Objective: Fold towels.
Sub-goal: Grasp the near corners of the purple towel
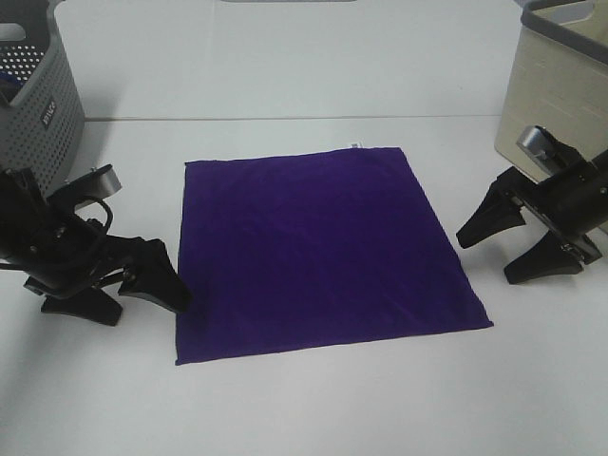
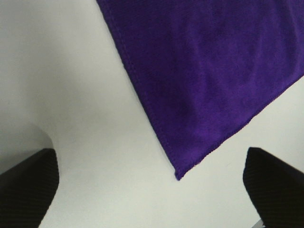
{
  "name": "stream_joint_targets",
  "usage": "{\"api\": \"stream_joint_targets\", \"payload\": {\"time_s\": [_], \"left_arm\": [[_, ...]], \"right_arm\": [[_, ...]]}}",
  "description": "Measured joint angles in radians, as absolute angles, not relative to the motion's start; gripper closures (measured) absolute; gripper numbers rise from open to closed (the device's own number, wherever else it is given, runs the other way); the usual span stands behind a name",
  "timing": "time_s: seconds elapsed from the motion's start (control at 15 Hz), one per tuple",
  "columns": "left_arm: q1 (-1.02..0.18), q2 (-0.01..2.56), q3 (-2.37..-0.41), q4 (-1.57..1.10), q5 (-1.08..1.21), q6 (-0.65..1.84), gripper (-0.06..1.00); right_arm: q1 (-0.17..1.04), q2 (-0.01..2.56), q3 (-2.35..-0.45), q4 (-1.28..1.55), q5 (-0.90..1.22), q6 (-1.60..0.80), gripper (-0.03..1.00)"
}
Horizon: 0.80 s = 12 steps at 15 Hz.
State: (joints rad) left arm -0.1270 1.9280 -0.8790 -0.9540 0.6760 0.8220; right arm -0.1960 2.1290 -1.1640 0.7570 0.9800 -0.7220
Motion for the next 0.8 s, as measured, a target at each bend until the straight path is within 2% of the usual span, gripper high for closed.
{"api": "stream_joint_targets", "payload": {"time_s": [0.6, 0.8], "left_arm": [[-0.127, 1.954, -0.893, -0.980, 0.707, 0.793, -0.03], [-0.167, 2.007, -0.945, -1.004, 0.744, 0.745, 0.01]], "right_arm": [[-0.196, 2.141, -1.165, 0.808, 0.984, -0.713, 0.07], [-0.175, 2.141, -1.165, 0.799, 0.964, -0.667, 0.13]]}}
